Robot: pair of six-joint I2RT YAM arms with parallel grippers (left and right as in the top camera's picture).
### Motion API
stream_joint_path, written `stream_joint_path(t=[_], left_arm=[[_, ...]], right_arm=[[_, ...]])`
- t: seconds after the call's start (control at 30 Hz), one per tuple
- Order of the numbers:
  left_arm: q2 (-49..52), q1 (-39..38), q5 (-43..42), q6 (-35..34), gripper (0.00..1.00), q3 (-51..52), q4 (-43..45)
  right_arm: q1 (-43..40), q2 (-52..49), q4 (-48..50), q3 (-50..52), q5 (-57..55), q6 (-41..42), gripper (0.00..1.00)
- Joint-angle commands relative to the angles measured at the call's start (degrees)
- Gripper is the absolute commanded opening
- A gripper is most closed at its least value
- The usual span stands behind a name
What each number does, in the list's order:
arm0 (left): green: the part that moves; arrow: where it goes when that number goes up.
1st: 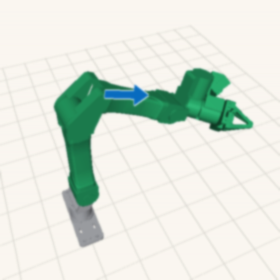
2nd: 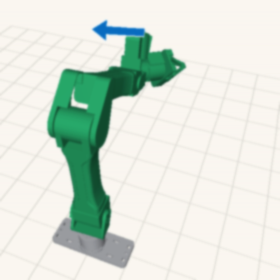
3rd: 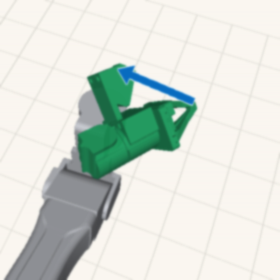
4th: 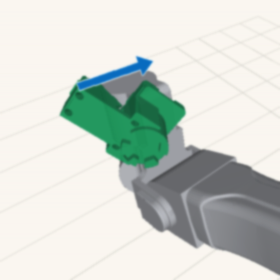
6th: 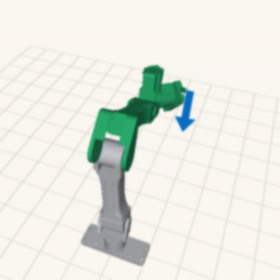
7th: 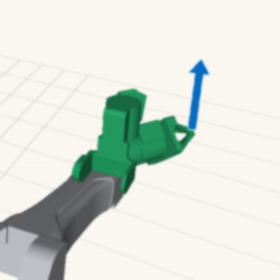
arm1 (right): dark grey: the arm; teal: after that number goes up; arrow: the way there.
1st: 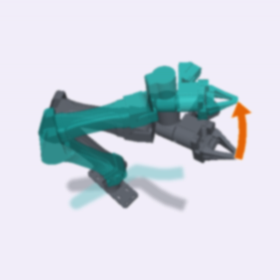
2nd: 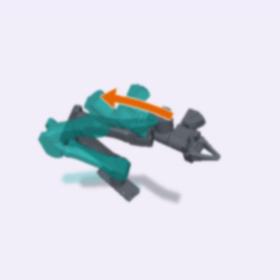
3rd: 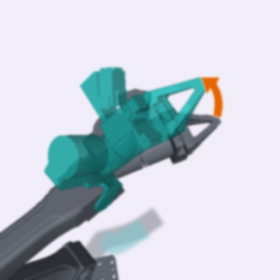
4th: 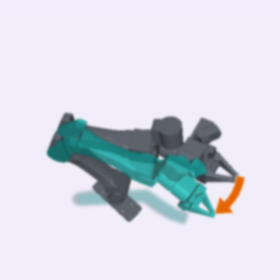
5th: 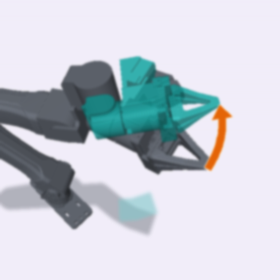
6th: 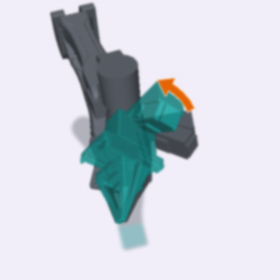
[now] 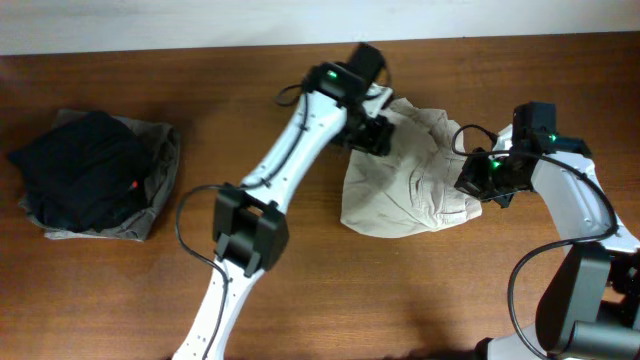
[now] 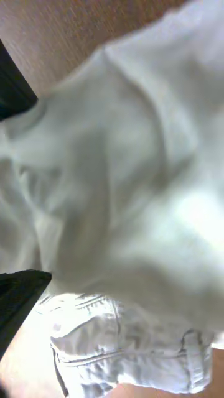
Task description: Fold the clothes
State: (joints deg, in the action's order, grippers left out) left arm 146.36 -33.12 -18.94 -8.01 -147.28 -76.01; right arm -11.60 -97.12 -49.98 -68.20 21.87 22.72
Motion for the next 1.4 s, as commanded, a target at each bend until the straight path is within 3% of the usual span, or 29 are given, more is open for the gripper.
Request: stream_joint_path(t=[0.0, 0.03, 0.17, 0.23, 0.27, 0.53, 0.7, 0.77, 0.83, 0.93, 0.97, 1.1, 1.37], left_arm=[[5.07, 1.6, -11.52, -0.15, 0.76, -0.83, -0.7], [5.81, 1.77, -12.17, -0.15, 0.8, -0.83, -1.09], [7.3, 1.79, -12.35, -0.13, 0.82, -0.81, -2.67], [7.63, 1.79, -12.33, -0.15, 0.96, -0.81, -2.67], [7.82, 1.77, -12.39, -0.2, 0.99, -0.81, -2.56], [10.99, 0.48, -24.11, -0.57, 0.99, -0.81, -0.11], [13.16, -1.22, -25.9, -2.71, 0.99, -0.81, 1.97], [13.92, -1.68, -26.18, -2.89, 0.91, -0.81, 2.51], [14.16, -1.88, -26.34, -2.86, 0.69, -0.81, 2.45], [14.14, -1.88, -26.36, -2.82, 0.17, -0.87, 2.6], [14.14, -1.84, -26.38, -2.82, 0.04, -0.94, 2.62], [13.97, -0.02, -27.08, -1.33, 0.0, -1.49, 1.51], [8.83, 12.85, -33.35, -0.02, 0.01, -11.19, -6.27]], right_arm=[[-0.44, 0.0, -0.2, 0.55, -0.72, 0.02, 0.09], [-0.44, 0.0, -0.2, 0.55, -0.72, 0.0, 0.09], [-0.44, 0.0, -0.22, 0.55, -0.72, 0.0, 0.08], [-0.44, 0.0, -0.2, 0.55, -0.72, -0.46, 0.08], [-0.44, 0.0, -0.2, 0.55, -0.7, -1.03, 0.08], [-0.44, 0.0, -0.2, 0.55, -0.72, -1.46, 0.08], [-0.44, 0.0, -0.2, 0.55, -0.7, -1.46, 0.08], [-0.44, 0.0, -0.24, 0.55, -0.7, -1.46, 0.08], [-0.44, 0.0, -0.26, 0.55, -0.7, -1.46, 0.08], [-0.44, 0.0, -0.55, 0.55, -0.7, -1.46, 0.08], [-0.44, 0.0, -0.63, 0.55, -0.7, -1.46, 0.08], [-0.44, 0.02, -0.98, 0.52, -0.7, -1.46, 0.08], [-0.44, 0.24, -1.7, 0.46, -0.5, -3.45, 0.08]])
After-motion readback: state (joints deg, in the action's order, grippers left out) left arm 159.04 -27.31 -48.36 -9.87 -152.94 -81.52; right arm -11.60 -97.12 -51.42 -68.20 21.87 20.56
